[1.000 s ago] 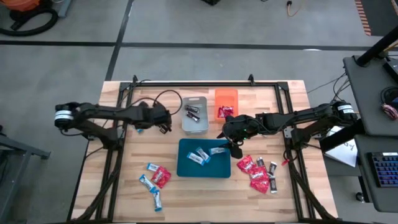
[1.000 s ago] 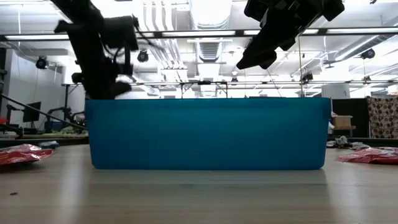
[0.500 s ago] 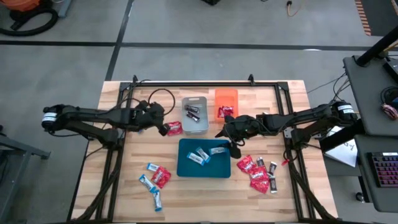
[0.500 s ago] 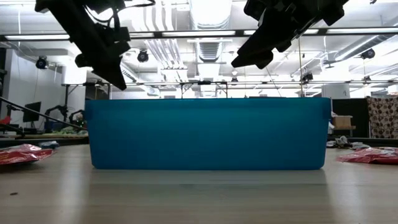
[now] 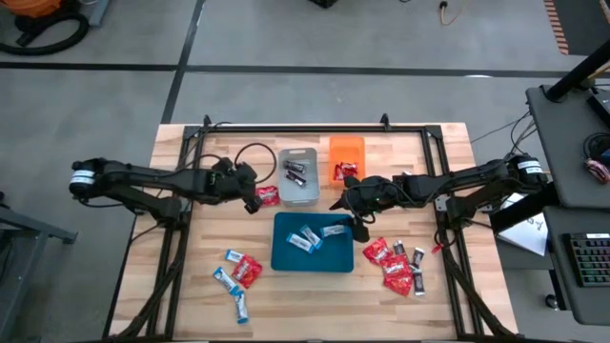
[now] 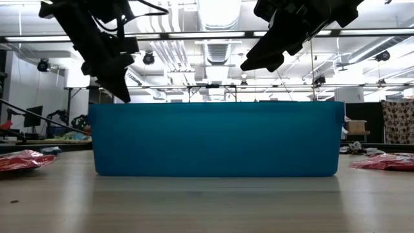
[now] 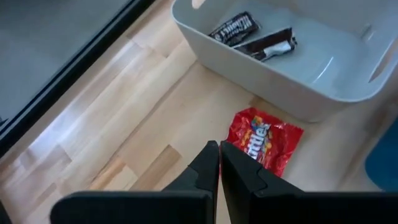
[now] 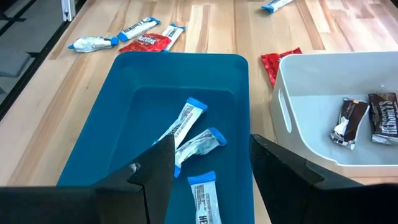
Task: Sort candy
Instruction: Put the red chocolate into the orange bin
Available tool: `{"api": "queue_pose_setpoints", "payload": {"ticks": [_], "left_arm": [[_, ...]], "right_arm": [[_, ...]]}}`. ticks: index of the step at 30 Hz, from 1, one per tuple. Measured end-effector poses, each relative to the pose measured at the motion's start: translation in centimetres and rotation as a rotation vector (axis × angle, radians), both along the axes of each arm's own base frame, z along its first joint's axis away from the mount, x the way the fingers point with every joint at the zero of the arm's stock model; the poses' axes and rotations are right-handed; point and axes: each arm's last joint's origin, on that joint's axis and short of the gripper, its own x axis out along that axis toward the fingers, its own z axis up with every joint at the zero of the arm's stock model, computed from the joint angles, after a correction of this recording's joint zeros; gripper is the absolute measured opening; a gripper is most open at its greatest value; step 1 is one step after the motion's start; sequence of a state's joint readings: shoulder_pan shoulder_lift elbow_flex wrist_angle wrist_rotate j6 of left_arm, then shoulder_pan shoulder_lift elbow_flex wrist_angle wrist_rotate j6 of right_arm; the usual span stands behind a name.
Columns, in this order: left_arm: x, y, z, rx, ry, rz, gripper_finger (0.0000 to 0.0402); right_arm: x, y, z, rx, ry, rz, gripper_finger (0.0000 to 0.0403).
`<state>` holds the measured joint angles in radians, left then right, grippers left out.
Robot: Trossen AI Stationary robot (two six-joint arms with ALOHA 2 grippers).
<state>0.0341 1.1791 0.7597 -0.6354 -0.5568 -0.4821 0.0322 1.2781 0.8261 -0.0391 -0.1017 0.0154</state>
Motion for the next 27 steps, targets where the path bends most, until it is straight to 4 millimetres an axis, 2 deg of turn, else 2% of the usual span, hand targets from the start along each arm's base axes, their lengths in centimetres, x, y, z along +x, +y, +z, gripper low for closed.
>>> {"api": "queue_pose_setpoints", "payload": {"ticks": [6,11,14,22,27], "left_arm": [[0.4,-0.2,-0.5,-0.041,0.019,-0.117,0.0],[0.4,-0.5,-2.3,-0.074,-0.024,-0.439,0.0],[0.0,-0.1,-3.6,-0.054,-0.069,-0.532,0.0],[-1.2,1.4,-6.5,-0.017,-0.096,-0.514,0.0],[-1.2,1.8,-7.0,0.057,-0.132,-0.439,0.0002]], "right_arm": [[0.0,0.0,0.0,0.0,0.0,0.0,0.0194],[0.0,0.0,0.0,0.0,0.0,0.0,0.0194],[0.0,0.0,-0.1,-0.001,0.002,0.0,0.0194],[0.1,-0.1,0.1,-0.002,-0.02,-0.001,0.0194],[0.1,-0.1,0.1,-0.011,-0.026,0.004,0.0194]]}}
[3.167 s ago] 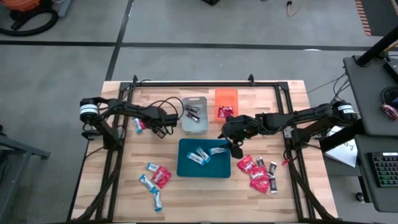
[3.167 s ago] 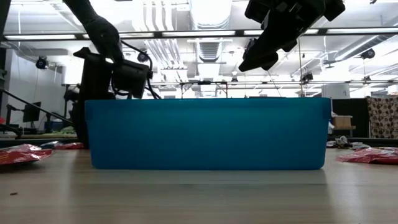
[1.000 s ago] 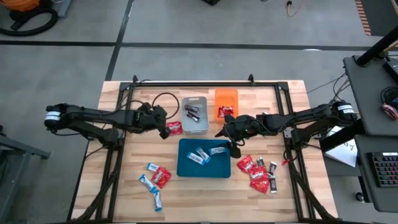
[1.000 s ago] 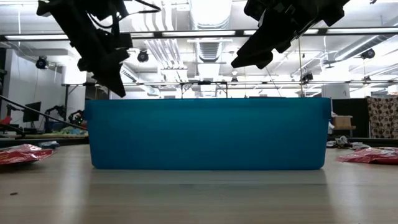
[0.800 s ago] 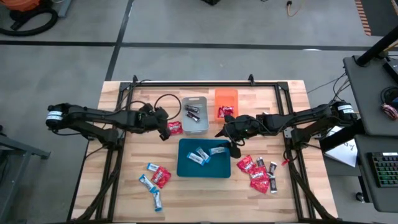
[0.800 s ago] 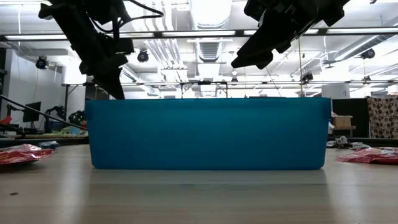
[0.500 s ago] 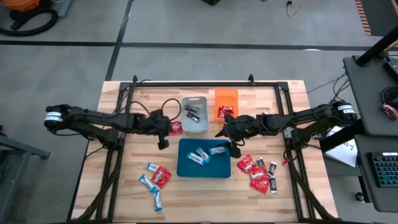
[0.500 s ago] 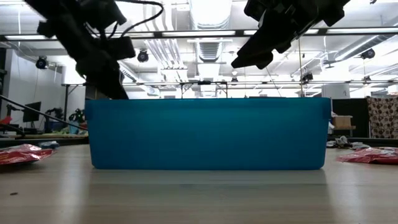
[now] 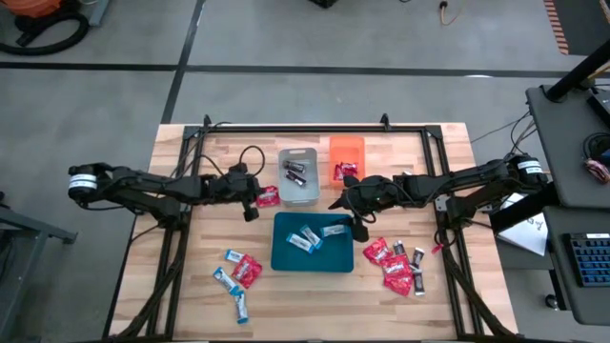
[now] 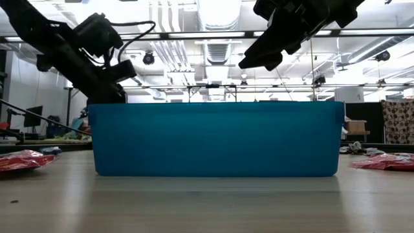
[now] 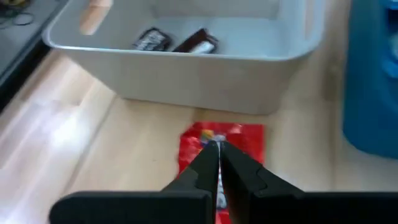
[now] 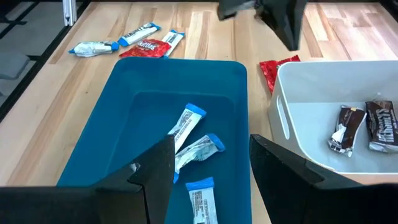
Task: Sort candy
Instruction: Put the red chocolate into the orange bin
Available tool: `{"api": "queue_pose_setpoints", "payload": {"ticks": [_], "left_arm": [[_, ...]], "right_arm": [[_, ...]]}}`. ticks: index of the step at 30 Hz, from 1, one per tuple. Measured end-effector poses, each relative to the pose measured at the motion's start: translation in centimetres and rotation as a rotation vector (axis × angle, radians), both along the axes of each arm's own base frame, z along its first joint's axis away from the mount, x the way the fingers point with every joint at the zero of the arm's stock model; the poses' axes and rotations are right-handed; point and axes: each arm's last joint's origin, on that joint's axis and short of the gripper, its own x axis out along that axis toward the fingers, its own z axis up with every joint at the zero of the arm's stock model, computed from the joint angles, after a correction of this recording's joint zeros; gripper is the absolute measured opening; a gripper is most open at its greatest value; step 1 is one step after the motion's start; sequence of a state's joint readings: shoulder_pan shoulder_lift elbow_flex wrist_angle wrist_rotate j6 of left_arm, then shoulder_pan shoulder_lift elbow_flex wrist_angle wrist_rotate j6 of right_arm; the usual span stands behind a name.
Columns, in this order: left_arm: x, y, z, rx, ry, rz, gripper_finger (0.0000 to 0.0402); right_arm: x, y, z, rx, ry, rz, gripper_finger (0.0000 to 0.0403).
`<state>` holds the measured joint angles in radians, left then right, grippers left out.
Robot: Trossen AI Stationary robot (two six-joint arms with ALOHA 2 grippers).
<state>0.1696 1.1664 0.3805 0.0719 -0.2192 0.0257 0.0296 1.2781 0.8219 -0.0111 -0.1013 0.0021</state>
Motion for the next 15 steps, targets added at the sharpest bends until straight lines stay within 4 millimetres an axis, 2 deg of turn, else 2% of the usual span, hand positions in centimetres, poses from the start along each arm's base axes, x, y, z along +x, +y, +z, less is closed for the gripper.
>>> {"api": "queue_pose_setpoints", "payload": {"ticks": [5,15], "left_arm": [[-0.1,0.2,-0.5,-0.054,0.0,0.055,0.0047],[0.6,0.5,-2.0,-0.053,0.043,0.124,0.0219]], "right_arm": [[0.0,0.0,0.0,-0.003,-0.003,0.002,0.0194],[0.0,0.0,0.0,-0.003,-0.012,0.001,0.0194]]}}
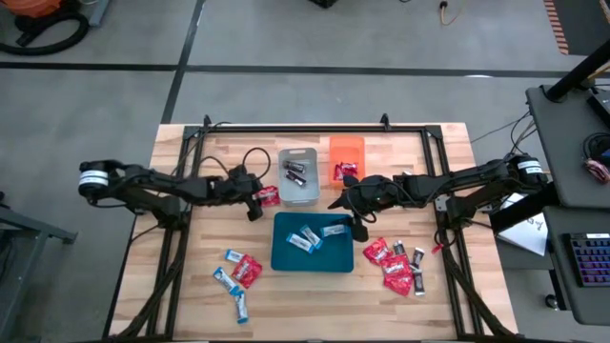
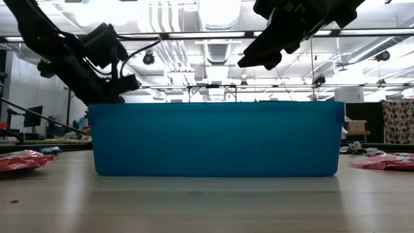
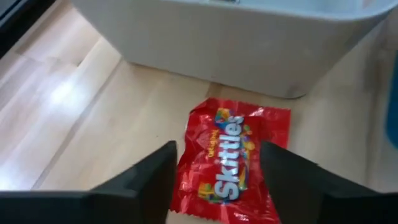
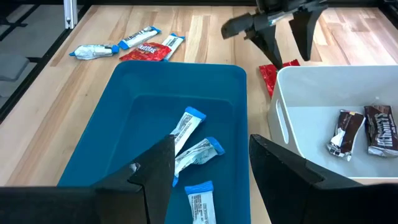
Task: Sort candy
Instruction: Put the red chocolate into the orange bin
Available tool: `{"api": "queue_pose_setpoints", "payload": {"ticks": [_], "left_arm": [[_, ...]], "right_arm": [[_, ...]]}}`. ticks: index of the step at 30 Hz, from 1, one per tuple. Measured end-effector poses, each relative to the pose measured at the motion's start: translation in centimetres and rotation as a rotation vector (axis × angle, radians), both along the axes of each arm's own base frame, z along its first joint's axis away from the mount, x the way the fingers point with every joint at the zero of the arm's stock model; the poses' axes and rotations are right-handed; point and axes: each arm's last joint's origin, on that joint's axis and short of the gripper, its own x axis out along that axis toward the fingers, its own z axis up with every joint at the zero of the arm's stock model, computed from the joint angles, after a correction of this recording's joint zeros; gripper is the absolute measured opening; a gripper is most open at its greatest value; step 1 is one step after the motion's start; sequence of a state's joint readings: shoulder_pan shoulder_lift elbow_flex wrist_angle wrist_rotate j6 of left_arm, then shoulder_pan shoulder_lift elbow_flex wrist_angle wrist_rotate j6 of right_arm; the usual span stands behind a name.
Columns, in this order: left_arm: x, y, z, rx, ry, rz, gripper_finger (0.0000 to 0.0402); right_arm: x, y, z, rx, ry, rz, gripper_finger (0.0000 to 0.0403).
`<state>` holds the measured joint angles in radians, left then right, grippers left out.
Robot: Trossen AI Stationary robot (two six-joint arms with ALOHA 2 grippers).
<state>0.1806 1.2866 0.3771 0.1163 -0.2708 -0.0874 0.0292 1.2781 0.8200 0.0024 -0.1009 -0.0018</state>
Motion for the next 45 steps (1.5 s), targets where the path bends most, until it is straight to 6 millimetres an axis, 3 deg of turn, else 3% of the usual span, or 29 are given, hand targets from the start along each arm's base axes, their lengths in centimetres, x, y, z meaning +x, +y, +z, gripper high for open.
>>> {"api": "queue_pose_setpoints", "payload": {"ticks": [9,20,26,32,38,45], "left_arm": [[0.4,0.1,-1.5,-0.005,0.06,0.006,0.0284],[1.4,0.3,-3.1,0.013,0.065,0.01,0.0289],[1.4,0.4,-3.5,0.028,0.076,0.03,0.0233],[1.3,0.4,-3.6,0.033,0.097,0.035,0.0126],[1.1,0.5,-3.6,0.063,0.117,0.057,0.002],[1.0,0.4,-3.3,0.065,0.111,0.047,0.0028]], "right_arm": [[0.0,0.0,0.0,0.009,-0.003,-0.005,0.0194],[0.1,-0.1,0.2,0.009,-0.029,-0.008,0.0194],[0.3,-0.3,0.4,-0.021,-0.058,-0.055,0.0194],[0.6,-0.8,1.4,-0.133,-0.115,-0.177,0.0194],[0.9,-1.1,2.1,-0.138,-0.174,-0.189,0.0194],[0.9,-1.1,2.2,-0.134,-0.179,-0.191,0.0194]]}}
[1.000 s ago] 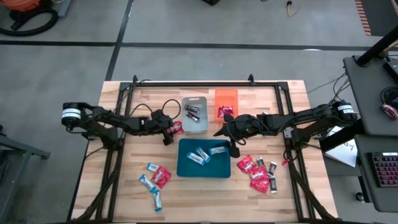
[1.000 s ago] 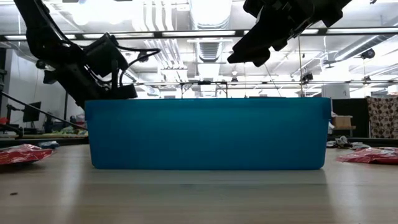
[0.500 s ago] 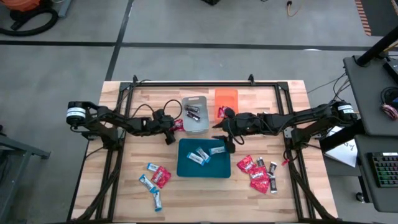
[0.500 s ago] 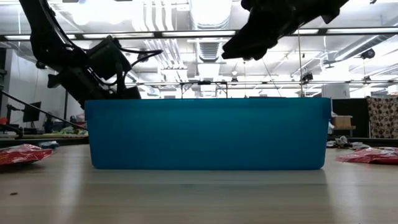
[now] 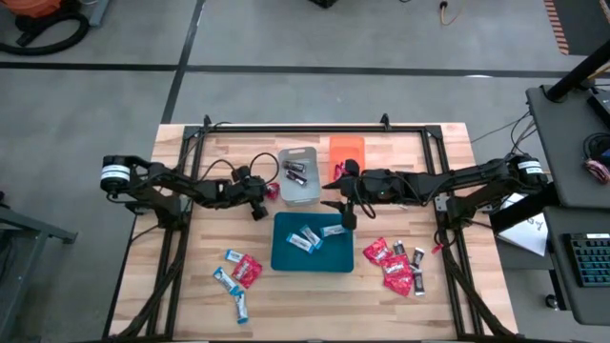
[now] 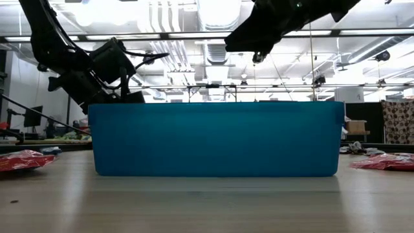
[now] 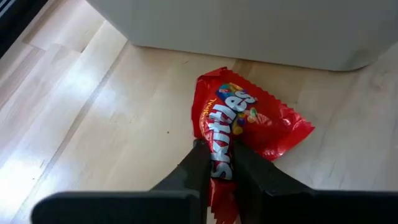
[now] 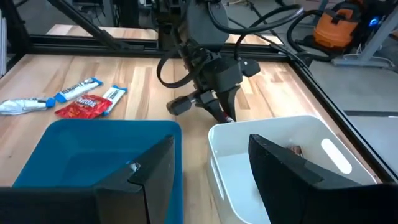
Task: Sort candy
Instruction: Put the red chocolate into the orange bin
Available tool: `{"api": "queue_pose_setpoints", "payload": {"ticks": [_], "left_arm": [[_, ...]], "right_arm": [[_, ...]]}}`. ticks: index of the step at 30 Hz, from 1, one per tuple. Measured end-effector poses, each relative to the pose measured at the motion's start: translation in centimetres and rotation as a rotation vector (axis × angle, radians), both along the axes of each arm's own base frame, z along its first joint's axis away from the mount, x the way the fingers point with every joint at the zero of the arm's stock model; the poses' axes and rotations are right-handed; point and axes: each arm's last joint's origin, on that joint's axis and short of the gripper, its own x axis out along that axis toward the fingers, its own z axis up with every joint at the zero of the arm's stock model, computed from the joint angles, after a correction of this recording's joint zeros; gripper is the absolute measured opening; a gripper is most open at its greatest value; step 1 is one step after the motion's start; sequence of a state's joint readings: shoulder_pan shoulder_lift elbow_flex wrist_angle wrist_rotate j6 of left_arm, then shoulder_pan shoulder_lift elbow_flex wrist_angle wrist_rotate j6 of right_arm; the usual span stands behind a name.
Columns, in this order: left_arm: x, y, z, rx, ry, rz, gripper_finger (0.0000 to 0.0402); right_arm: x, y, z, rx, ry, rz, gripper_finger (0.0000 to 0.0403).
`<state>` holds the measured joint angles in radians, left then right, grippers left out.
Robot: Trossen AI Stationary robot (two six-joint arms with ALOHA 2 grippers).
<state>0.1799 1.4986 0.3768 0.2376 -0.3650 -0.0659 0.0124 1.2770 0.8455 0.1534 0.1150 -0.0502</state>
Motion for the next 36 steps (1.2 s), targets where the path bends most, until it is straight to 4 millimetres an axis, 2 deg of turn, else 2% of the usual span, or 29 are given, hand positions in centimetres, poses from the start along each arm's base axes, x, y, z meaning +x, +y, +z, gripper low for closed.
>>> {"api": "queue_pose_setpoints", "payload": {"ticks": [6,10,14,19,23,30,36], "left_arm": [[-0.5,-0.1,1.2,-0.007,-0.03,-0.012,0.0016],[-0.8,-0.2,2.8,0.007,-0.088,-0.009,0.0016],[-1.3,-0.2,4.7,0.037,-0.176,0.011,0.0016],[-1.9,-0.3,7.2,0.077,-0.299,0.007,0.0016],[-2.5,-0.4,8.8,0.101,-0.4,0.026,0.0016],[-2.4,-1.4,12.2,0.069,-0.703,-0.113,0.0016],[-1.7,-2.6,13.9,0.044,-0.906,-0.255,0.0016]], "right_arm": [[0.3,0.0,0.9,-0.042,-0.098,0.014,0.0194],[0.6,0.0,2.4,-0.147,-0.237,0.028,0.0194],[0.6,-0.2,3.6,-0.271,-0.341,-0.038,0.0194],[0.5,-0.5,4.2,-0.315,-0.382,-0.154,0.0194],[0.5,-0.6,4.1,-0.307,-0.368,-0.156,0.0194],[0.6,0.0,3.9,-0.263,-0.384,0.01,0.0194],[0.6,0.2,4.0,-0.242,-0.413,0.091,0.0194]]}}
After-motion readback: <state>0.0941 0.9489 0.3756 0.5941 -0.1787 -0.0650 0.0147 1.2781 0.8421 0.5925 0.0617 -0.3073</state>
